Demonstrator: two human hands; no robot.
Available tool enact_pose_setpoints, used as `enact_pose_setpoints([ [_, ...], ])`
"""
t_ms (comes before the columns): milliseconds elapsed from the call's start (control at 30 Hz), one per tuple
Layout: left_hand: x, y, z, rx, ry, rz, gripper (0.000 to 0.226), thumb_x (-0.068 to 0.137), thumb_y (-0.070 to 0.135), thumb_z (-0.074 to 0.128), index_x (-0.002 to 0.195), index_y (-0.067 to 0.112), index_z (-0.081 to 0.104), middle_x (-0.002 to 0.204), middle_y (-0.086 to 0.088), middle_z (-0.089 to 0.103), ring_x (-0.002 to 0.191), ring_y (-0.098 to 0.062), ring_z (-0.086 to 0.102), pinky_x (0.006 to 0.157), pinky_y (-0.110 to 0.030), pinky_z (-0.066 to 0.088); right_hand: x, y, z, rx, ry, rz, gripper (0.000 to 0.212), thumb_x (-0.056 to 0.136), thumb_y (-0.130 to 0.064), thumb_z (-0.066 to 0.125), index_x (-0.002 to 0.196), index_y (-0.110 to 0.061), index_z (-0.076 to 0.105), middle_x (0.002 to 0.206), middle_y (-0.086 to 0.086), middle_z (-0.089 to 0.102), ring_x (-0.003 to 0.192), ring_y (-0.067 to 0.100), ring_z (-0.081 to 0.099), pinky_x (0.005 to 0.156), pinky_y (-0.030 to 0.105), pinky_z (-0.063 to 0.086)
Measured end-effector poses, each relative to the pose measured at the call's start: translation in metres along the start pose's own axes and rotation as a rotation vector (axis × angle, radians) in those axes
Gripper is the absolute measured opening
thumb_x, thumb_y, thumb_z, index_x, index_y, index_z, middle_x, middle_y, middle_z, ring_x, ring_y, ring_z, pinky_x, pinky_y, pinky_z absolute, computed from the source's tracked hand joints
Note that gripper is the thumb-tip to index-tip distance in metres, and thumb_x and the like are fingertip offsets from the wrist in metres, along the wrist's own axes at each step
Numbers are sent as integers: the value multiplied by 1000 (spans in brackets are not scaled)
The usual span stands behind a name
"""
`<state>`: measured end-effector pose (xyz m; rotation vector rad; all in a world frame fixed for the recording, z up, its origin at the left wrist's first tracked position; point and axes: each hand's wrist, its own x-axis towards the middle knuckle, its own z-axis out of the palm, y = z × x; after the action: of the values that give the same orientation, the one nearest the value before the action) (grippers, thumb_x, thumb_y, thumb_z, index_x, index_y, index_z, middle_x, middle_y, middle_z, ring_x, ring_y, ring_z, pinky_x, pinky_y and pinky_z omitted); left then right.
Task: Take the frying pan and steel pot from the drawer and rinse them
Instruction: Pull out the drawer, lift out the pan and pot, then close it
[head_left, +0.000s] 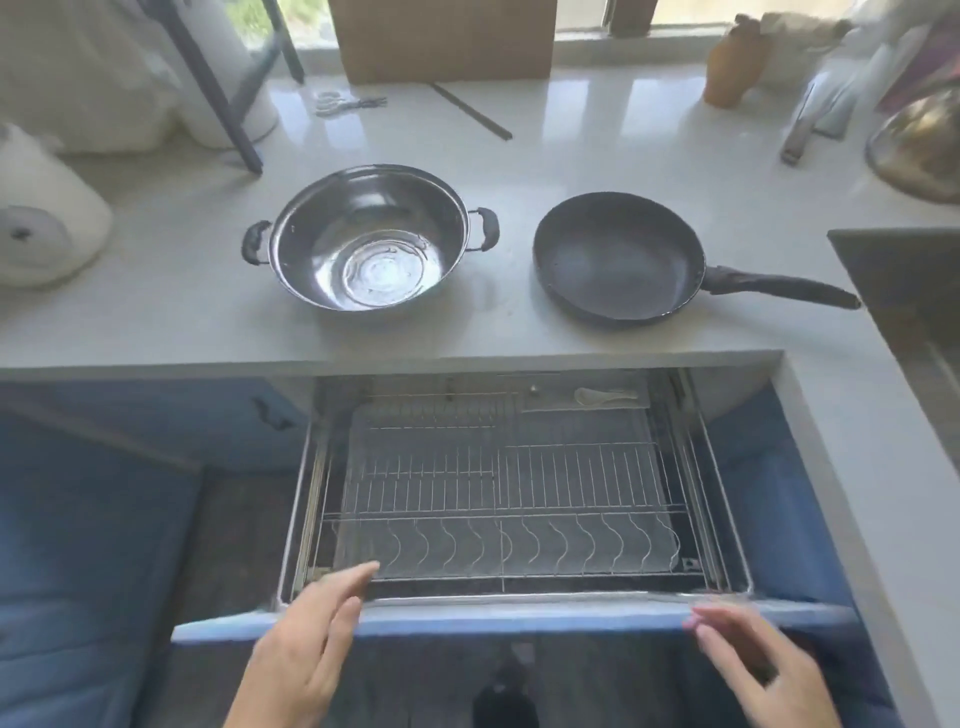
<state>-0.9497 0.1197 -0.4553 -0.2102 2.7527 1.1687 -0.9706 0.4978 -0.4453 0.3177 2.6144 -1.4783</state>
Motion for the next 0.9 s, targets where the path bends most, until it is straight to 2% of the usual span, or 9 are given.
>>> enact_pose_setpoints([
  [67,-40,-23,4,23,-10,-61,30,87,60,31,113,69,44,114,40,55,106,18,52,88,3,32,-56,13,29,-16,18,84,30,71,-14,80,83,-39,69,67,-12,72,66,3,69,72,11,51],
  [133,-69,-36,6,19,-66,-88,27,93,51,38,110,71,44,114,40,55,107,19,50,88,4,30,-110,20,49,-131,123,141,58,65,14,76,78,-42,67,59,-18,69,59,-1,66,66,11,51],
  [167,-80,-42,7,26,-101,-82,29,94,45,40,111,67,47,114,36,58,109,18,49,90,3,30,-137,20,54,-139,112,146,60,65,20,73,76,-39,68,61,-17,69,60,-1,66,67,13,52],
  [300,-117,-67,16,89,-274,7,35,97,38,37,130,37,49,122,21,59,115,3,51,96,-15,37,-254,20,51,8,85,181,25,77,-4,67,87,-27,71,77,-3,74,76,9,69,80,24,52],
  [400,-145,-84,26,108,-356,50,38,97,38,41,134,32,46,120,18,59,112,-2,53,94,-23,42,-310,33,62,28,65,257,29,80,-9,65,94,-34,69,81,0,75,83,13,69,81,26,52],
  [467,-159,-90,34,115,-407,35,38,97,38,43,134,31,45,118,16,60,111,-5,55,92,-26,43,-322,35,68,26,13,295,35,82,-1,65,91,-35,70,84,-3,75,86,12,68,81,16,51],
  [633,-145,-85,60,136,-525,-5,36,96,38,43,131,29,48,117,9,65,109,-16,59,85,-30,42,-275,29,102,-4,-157,284,27,88,-7,61,94,-32,66,96,-17,71,96,7,65,81,6,44],
  [833,-72,-89,144,124,-418,-62,46,93,45,47,137,33,40,119,4,65,113,-22,58,94,-36,43,-140,86,161,-171,-300,204,23,89,-21,60,109,-32,59,118,-1,62,96,12,61,74,17,43],
  [900,-47,-96,183,78,-335,-85,51,90,47,51,137,34,40,122,1,64,115,-25,57,96,-38,44,-93,118,180,-313,-311,122,33,89,-23,59,122,-25,56,126,4,58,106,19,58,83,23,40],
])
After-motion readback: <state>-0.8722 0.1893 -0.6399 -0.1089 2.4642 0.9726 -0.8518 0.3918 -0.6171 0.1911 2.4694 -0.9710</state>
